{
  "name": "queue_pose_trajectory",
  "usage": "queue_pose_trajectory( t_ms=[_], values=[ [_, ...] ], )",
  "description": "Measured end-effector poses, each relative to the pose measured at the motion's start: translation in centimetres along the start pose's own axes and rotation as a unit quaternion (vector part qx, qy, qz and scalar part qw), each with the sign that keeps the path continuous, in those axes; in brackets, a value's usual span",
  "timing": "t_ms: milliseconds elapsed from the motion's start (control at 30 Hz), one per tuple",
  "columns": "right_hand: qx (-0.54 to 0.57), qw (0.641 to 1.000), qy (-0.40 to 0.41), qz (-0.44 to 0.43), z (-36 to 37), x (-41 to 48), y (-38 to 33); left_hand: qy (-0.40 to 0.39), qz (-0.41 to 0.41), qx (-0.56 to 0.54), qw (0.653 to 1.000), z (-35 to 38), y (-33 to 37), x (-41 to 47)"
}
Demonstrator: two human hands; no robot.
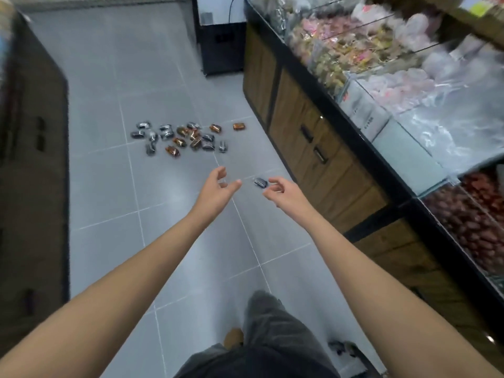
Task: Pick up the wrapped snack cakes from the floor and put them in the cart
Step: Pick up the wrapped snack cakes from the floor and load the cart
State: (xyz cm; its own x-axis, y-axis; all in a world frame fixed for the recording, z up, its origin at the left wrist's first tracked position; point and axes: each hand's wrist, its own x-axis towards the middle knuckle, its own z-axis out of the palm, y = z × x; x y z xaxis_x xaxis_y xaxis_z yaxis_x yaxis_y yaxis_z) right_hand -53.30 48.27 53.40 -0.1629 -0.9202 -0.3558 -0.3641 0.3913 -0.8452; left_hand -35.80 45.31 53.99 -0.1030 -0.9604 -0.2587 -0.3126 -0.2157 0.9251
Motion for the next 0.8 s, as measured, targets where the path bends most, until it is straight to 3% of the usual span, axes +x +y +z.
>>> queue_pose_trajectory(
  t_ms=[367,800],
  values=[
    [-0.044,0.995,-0.082,-0.048,5.8,18.0,-7.9,0.090,-0.056,-0.013,0.994,-7.9,-0.3,13.9],
    [-0.056,0.988,-0.141,-0.020,7.3,40.5,-15.9,0.127,-0.124,-0.011,0.984,-12.2,3.0,34.9]
  ],
)
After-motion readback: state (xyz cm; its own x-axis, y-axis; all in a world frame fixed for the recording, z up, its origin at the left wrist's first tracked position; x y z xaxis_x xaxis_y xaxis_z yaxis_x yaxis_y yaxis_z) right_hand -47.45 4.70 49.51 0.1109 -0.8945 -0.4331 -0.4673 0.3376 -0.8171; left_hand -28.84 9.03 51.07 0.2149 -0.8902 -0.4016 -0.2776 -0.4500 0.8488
